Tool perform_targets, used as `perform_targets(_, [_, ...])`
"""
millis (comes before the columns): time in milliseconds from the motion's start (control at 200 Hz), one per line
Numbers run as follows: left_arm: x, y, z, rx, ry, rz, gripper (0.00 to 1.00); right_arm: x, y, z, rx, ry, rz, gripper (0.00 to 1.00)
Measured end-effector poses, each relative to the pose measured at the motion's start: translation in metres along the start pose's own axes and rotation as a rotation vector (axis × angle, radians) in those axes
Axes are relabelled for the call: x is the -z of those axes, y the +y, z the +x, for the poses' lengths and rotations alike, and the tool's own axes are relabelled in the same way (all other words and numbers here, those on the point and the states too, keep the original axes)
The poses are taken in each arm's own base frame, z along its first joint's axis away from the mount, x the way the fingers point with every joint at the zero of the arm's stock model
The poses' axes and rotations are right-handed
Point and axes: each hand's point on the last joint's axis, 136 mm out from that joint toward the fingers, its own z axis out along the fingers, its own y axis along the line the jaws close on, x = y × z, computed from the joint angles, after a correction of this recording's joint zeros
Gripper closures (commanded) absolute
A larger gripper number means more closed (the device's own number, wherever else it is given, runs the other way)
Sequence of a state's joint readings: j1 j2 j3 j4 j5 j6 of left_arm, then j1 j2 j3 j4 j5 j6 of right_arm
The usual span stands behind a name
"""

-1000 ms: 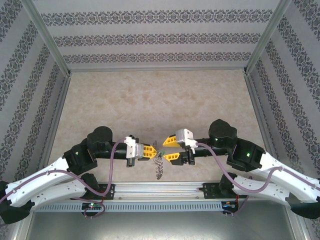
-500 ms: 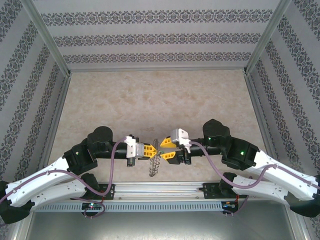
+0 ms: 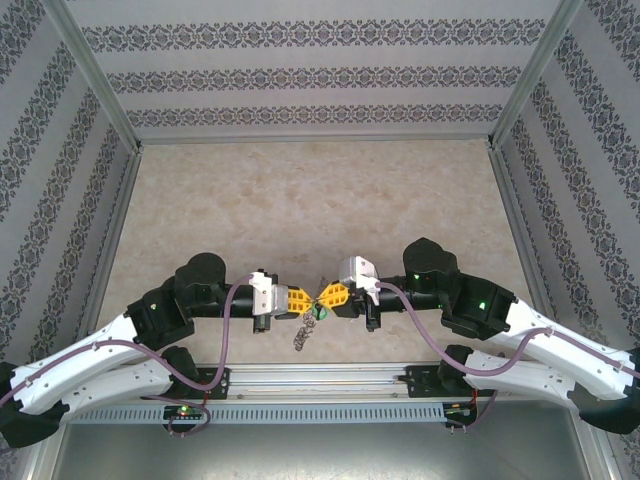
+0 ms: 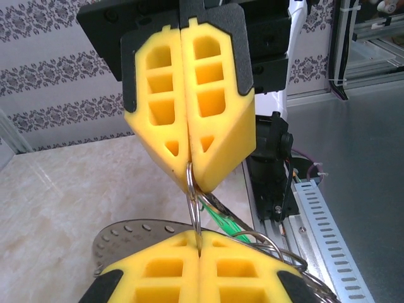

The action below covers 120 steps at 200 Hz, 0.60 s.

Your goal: Put the keys on the keyring

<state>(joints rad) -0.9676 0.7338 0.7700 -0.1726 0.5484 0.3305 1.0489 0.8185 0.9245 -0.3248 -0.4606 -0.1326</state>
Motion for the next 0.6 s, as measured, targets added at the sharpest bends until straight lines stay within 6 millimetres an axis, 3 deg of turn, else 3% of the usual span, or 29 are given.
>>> perform_targets(330, [0.005,0.006,0.0,-0.01,0.0,-0.048,1.0,-0.002,-0.022,0.008,-0.107,0.026,0.038,1.0])
perform_targets(600, [0.005,0.007,0.0,-0.011,0.001,-0.054,1.0,-0.013,-0.028,0.014,-0.177,0.061,0.013,1.0])
